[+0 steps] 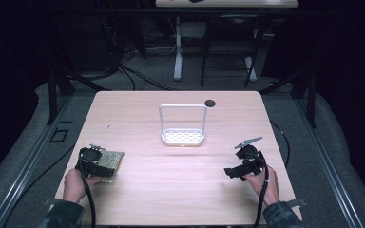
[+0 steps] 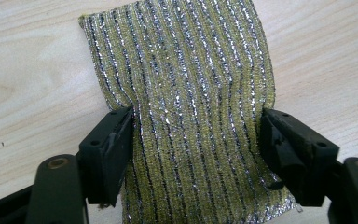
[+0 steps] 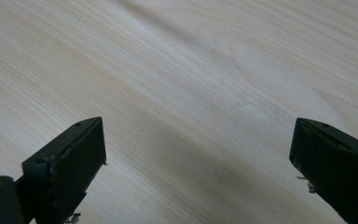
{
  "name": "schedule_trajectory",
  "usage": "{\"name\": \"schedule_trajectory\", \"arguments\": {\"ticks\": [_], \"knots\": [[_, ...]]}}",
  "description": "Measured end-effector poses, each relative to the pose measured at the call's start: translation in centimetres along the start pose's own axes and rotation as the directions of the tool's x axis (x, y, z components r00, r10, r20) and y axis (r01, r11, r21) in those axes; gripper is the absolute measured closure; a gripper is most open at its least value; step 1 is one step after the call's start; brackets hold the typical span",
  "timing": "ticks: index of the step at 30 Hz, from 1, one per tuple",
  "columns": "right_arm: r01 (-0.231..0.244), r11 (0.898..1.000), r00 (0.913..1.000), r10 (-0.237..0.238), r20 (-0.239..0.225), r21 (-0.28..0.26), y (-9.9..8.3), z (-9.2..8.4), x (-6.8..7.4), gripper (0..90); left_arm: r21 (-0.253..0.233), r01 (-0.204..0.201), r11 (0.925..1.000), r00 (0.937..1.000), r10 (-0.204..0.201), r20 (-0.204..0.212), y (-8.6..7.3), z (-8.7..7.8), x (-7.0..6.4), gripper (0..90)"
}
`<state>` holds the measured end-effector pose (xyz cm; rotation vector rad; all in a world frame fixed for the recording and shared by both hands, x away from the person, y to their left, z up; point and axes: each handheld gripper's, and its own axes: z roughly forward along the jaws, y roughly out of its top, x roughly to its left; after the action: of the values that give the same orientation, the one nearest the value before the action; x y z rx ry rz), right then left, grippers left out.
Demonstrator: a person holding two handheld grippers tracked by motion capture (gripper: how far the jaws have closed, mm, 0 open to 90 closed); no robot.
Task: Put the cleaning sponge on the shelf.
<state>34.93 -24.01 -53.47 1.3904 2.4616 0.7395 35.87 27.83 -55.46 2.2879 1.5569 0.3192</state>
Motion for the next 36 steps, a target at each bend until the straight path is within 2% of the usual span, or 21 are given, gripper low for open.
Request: {"name": "schedule_trajectory", "arguments": {"ticks": [12,21,26,31,36], "knots": [[0.004,1.000,1.0000,-0.004,-0.004,0.001,0.0,0.1,0.0,4.6,-0.014,-0.051,0.9986,0.9987,0.051,0.005,0.1,-0.3,-0.6,39.1],[0.004,1.000,1.0000,-0.004,0.002,0.005,-0.1,0.1,-0.1,5.7,-0.028,-0.085,0.9960,0.9959,0.086,0.030,0.2,-0.5,-0.9,46.2],[0.006,1.000,1.0000,-0.006,0.003,0.010,-0.1,0.0,-0.1,6.3,-0.035,-0.108,0.9935,0.9935,0.109,0.033,0.2,-0.8,-1.2,48.0],[0.007,1.000,1.0000,-0.007,0.003,0.004,-0.1,0.0,-0.1,6.3,-0.054,-0.105,0.9930,0.9941,0.106,0.024,0.2,-1.1,-1.3,48.7],[0.007,1.000,1.0000,-0.007,0.001,0.010,-0.1,0.0,-0.1,6.5,-0.075,-0.140,0.9873,0.9899,0.141,0.013,0.3,-1.8,-1.8,48.8]]}}
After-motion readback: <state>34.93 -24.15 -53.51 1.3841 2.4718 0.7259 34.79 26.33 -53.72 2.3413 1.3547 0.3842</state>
